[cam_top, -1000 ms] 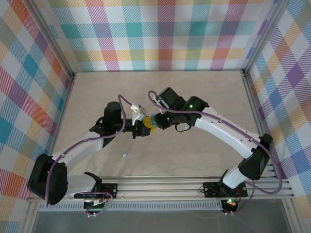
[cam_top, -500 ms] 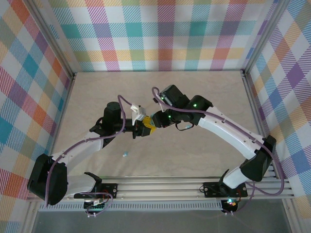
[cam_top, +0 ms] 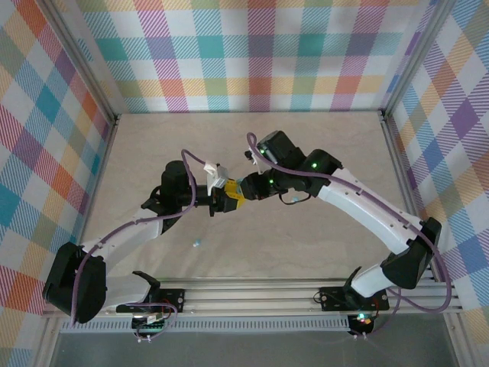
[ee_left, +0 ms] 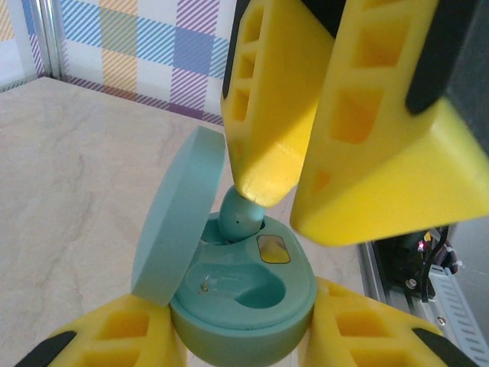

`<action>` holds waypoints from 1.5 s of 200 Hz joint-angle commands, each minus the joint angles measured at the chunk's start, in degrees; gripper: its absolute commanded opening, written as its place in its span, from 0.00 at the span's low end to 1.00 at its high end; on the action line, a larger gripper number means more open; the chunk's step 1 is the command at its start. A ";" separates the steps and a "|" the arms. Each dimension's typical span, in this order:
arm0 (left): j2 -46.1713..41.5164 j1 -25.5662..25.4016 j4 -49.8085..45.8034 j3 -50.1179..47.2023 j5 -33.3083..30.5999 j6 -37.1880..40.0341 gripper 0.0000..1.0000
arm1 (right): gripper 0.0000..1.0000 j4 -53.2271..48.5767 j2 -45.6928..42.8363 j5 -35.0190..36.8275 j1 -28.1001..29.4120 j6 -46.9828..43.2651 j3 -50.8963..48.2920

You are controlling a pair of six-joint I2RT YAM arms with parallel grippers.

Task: Insert the wireless bluetooth earbuds into the charging case

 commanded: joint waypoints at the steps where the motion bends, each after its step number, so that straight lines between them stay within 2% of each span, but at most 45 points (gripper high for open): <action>1: -1.29 -0.47 3.56 -1.18 0.65 -1.01 0.15 | 0.34 2.80 -3.34 -4.23 -1.06 0.54 0.05; 36: -1.15 -0.49 4.68 -1.14 0.97 -1.45 0.15 | 0.32 2.25 -5.73 -4.67 -3.56 0.83 -0.49; 93: -1.18 -0.49 6.31 -1.14 2.26 -1.11 0.15 | 0.20 3.39 -10.84 -5.68 -5.06 3.84 -8.57; 150: -0.58 -1.08 6.15 -0.43 2.75 -1.30 0.15 | 0.24 7.40 -9.36 -7.55 -5.03 3.61 -11.01; 224: -1.36 -1.54 4.67 -0.53 2.84 -0.62 0.15 | 0.22 8.16 -6.17 -8.39 -5.07 2.44 -9.47; 300: -0.89 -1.72 3.98 0.00 3.44 -0.07 0.15 | 0.18 8.55 -5.02 -6.02 -5.59 2.51 -8.88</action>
